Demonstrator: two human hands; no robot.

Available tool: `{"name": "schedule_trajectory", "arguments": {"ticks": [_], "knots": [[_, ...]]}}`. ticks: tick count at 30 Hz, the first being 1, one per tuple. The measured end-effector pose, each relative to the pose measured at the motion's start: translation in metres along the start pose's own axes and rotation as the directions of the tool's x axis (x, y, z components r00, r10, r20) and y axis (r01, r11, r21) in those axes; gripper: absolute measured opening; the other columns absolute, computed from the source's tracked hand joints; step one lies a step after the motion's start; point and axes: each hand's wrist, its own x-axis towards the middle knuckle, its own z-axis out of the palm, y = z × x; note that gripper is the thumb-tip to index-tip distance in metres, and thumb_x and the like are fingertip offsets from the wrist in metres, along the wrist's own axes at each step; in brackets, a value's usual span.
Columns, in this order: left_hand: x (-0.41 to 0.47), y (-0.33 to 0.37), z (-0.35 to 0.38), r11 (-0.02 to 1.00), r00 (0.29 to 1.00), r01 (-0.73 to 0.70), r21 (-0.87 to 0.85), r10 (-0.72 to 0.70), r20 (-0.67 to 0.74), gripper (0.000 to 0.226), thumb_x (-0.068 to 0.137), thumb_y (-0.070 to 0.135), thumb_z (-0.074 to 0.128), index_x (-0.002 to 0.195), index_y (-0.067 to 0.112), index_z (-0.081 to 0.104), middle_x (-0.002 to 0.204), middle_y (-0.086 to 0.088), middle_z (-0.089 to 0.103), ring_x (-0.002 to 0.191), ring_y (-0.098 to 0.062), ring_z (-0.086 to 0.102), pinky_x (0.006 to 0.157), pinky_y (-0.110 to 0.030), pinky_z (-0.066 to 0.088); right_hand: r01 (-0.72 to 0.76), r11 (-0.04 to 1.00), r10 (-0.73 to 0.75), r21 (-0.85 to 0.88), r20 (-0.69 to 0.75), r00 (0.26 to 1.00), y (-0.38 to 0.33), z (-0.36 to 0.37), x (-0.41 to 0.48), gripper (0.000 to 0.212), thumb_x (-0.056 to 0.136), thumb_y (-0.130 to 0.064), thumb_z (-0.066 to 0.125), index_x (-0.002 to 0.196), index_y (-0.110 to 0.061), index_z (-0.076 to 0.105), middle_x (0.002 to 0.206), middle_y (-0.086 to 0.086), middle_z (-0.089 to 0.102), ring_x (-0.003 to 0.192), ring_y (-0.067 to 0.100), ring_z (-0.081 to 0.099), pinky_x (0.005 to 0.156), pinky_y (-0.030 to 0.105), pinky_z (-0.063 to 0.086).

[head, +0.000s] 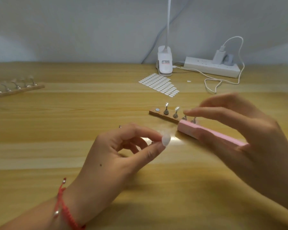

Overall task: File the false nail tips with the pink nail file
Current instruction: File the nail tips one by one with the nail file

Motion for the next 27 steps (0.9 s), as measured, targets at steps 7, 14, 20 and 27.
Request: {"name": "schedule_trajectory", "arguments": {"ticks": [7,14,20,27], "knots": [[-0.002,0.003,0.001,0.977,0.987,-0.158,0.144,0.155,0.034,0.01,0.074,0.036,0.073,0.083,0.035,0.072,0.085,0.01,0.066,0.069,-0.01,0.06,0.065,-0.018,0.044,0.006,0.939,-0.016,0.345,0.026,1.0,-0.025,0.015,-0.01,0.029,0.074,-0.031,0.081,0.097,-0.014,0.076,0.094,-0.001,0.067,0.076,0.014,0.065,0.058,0.024,0.051],[-0.003,0.004,0.001,0.96,0.978,-0.207,0.191,0.204,0.035,0.01,0.075,0.034,0.073,0.085,0.034,0.072,0.086,0.011,0.066,0.071,-0.011,0.059,0.065,-0.016,0.042,-0.158,0.815,0.147,0.558,0.064,0.987,-0.024,0.018,-0.01,0.022,0.068,-0.029,0.084,0.089,-0.023,0.079,0.088,-0.009,0.071,0.077,0.016,0.069,0.061,0.023,0.056],[-0.004,0.006,0.002,0.969,0.982,-0.191,0.156,0.188,0.036,0.009,0.075,0.034,0.072,0.084,0.032,0.073,0.086,0.011,0.067,0.07,-0.01,0.06,0.065,-0.018,0.044,-0.302,0.606,0.235,0.736,0.197,0.952,-0.023,0.018,-0.011,0.026,0.067,-0.03,0.081,0.09,-0.018,0.079,0.087,0.001,0.073,0.078,0.017,0.071,0.07,0.023,0.058],[0.0,0.004,-0.001,0.99,0.992,-0.125,0.062,0.126,-0.001,0.009,0.071,0.034,0.073,0.08,0.031,0.074,0.083,0.011,0.068,0.068,-0.009,0.059,0.065,-0.02,0.045,-0.313,0.548,0.312,0.776,0.157,0.937,-0.024,0.017,-0.008,0.026,0.057,-0.024,0.081,0.081,-0.018,0.079,0.079,0.004,0.074,0.068,0.012,0.07,0.068,0.017,0.056]]}}
